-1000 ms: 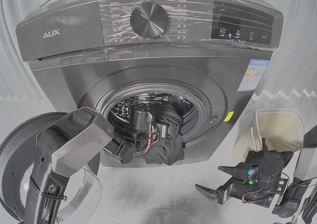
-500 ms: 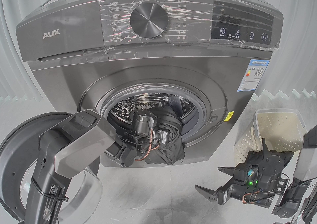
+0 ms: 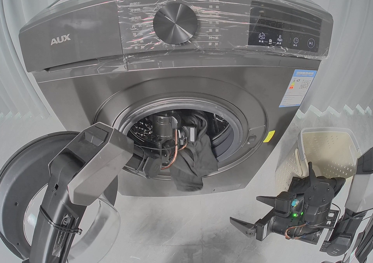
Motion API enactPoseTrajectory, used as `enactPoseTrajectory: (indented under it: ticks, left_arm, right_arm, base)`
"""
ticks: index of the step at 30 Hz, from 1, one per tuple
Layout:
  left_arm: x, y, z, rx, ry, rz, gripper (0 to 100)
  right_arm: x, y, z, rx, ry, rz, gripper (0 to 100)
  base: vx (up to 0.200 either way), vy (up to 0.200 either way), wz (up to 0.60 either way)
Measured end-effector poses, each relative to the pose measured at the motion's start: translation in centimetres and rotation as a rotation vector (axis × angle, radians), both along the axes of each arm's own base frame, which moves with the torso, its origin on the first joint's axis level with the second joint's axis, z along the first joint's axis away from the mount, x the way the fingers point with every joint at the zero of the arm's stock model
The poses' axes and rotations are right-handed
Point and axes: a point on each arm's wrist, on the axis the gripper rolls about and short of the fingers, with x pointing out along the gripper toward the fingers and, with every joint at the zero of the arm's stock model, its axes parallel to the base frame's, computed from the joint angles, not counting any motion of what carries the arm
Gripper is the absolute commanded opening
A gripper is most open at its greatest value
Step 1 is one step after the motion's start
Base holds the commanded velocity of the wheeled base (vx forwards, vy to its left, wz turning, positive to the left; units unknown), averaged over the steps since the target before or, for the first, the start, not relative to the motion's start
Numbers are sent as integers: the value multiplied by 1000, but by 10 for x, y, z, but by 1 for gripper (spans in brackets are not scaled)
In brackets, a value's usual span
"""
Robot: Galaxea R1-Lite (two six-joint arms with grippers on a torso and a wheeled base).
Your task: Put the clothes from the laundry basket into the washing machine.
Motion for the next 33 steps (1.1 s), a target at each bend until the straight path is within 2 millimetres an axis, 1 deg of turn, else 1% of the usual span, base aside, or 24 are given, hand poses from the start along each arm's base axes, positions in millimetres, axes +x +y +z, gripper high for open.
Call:
enactPoseTrajectory:
  ticks: [2,4,5,11,16,20,23,27,30,33]
  left_arm:
    - [10,4,11,-24,-46,38,0]
    - [18,10,17,-41,-78,74,0]
    - [21,12,18,-46,-85,84,100]
    - [25,14,19,-66,-111,94,100]
    - [21,10,13,-60,-93,85,100]
    - [9,9,-2,-22,-30,64,100]
    - [-6,5,-11,10,25,28,100]
    - [-22,1,-17,43,74,-20,100]
    - [-26,0,-20,56,85,-32,100]
    - [-25,2,-30,88,96,-30,100]
  right_arm:
    - [0,0,0,0,0,0,100]
    - [0,0,0,0,1,0,100]
    - [0,0,0,-1,1,0,100]
    - [0,0,-1,-2,3,0,100]
    - [0,0,-1,-2,3,1,100]
    - [0,0,-1,-1,3,0,100]
    - [0,0,0,-1,3,0,100]
    - [0,0,0,-1,3,1,100]
    - [0,0,-1,-1,3,1,100]
    - [0,0,-1,-2,3,1,100]
  base:
    - [0,0,0]
    - [0,0,0]
    - [0,0,0]
    - [0,0,0]
    - [0,0,0]
    - [0,0,0]
    - [0,0,0]
    - [0,0,0]
    - [0,0,0]
    - [0,0,0]
